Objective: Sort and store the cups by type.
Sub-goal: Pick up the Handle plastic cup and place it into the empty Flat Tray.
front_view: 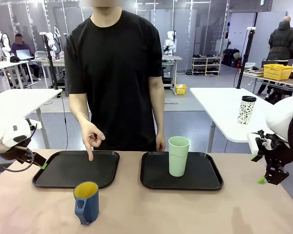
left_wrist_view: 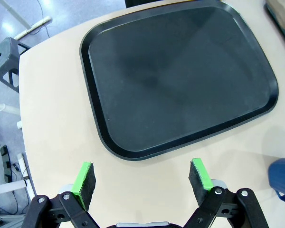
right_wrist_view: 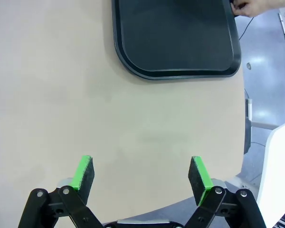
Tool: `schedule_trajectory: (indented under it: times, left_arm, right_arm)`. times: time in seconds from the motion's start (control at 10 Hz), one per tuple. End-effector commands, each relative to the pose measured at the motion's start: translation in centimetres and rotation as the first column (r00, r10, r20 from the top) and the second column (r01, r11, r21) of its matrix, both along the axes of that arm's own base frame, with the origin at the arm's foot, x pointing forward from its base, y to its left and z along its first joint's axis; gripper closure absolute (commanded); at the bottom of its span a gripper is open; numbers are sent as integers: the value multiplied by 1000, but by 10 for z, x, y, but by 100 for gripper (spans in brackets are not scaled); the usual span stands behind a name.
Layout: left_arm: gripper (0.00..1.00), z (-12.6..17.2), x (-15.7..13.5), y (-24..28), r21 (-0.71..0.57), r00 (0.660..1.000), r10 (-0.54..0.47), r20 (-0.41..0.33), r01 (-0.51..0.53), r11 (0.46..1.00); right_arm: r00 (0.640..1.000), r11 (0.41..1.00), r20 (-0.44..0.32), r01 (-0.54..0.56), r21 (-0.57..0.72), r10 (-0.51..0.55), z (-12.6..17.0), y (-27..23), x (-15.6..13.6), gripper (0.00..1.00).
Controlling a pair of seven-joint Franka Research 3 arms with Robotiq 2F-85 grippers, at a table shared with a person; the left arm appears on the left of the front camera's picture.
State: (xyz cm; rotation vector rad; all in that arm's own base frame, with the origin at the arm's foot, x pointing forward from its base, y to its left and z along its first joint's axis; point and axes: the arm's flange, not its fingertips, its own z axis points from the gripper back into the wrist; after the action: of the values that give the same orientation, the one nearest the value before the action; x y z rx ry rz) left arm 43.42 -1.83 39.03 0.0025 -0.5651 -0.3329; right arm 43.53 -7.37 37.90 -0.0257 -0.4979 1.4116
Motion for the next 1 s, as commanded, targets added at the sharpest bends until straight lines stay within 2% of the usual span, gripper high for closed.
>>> schedule_trajectory:
  times: [0.0, 0.3, 0.4, 0.5, 0.6, 0.7, 0.8, 0.9]
  left_arm:
    - [0, 1, 0, 1, 0, 1000, -3, 6, 3, 1000]
    - [0, 0, 0, 0, 0, 1000, 0, 0, 0, 1000]
    - [0, 1, 6, 7, 40, 973, -226, 43, 225, 974]
    - [0, 2, 5, 11, 131, 918, -394, 43, 386, 913]
    - [0, 0, 5, 13, 187, 830, -555, -44, 553, 812]
    - [0, 4, 4, 12, 182, 757, -645, -106, 653, 736]
    - [0, 8, -3, 11, 212, 660, -710, -245, 751, 625]
    - [0, 10, -9, 4, 211, 548, -768, -331, 836, 506]
  right_arm:
    - [1000, 1000, 8, 1, -6, -1, 2, -3, -1, 0]
    - [1000, 1000, 8, 1, -6, -1, 2, -3, -1, 0]
    - [1000, 1000, 8, 1, -6, -1, 2, -3, -1, 0]
    - [1000, 1000, 8, 1, -6, -1, 2, -3, -1, 0]
    - [1000, 1000, 8, 1, -6, -1, 2, -3, -1, 0]
    - [1000, 1000, 8, 1, -6, -1, 2, -3, -1, 0]
    - [1000, 1000, 8, 1, -6, -1, 2, -3, -1, 0]
    - [1000, 1000, 8, 1, -6, -1, 2, -3, -1, 0]
